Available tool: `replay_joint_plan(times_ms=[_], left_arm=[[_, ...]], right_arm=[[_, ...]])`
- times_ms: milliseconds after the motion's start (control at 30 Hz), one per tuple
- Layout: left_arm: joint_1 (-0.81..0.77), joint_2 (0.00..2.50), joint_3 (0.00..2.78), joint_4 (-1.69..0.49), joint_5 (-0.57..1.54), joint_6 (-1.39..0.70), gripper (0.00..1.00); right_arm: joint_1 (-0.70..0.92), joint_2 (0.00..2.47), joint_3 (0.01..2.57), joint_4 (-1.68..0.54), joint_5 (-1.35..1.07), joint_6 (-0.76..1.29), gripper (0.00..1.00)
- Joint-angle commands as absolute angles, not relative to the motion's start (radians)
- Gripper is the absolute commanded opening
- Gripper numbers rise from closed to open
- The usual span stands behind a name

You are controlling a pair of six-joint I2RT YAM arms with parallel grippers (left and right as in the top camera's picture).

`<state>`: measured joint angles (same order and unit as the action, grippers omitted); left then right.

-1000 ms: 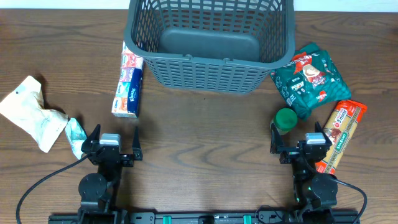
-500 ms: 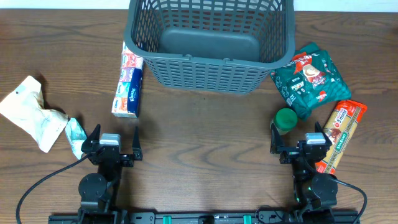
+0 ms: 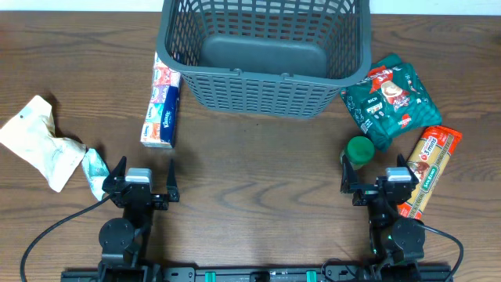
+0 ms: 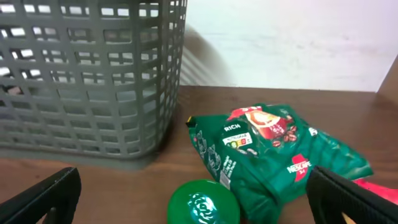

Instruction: Pack container

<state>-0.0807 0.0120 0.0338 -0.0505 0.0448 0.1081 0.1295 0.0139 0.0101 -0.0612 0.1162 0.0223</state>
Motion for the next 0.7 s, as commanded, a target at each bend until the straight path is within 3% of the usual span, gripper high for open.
replay_joint_plan(times_ms=[0,267,667], left_arm=[[-0.086,0.004,0.004,-0.04,0.026,0.061,0.99],[-0.086,0.133,0.24,-0.176,0.023,-0.144,0.99],[-0.085,0.868,0.971,-0.553,-0.015,-0.079,0.98]], right_arm=[[0.135,0.029,0.007,-0.06,0.116,0.144,0.99],[0.106,0.167,0.207,-0.16,0.1,0.2,0.98],[-0.094,0.868,1.001,-0.729,0.075,0.141,0.99]])
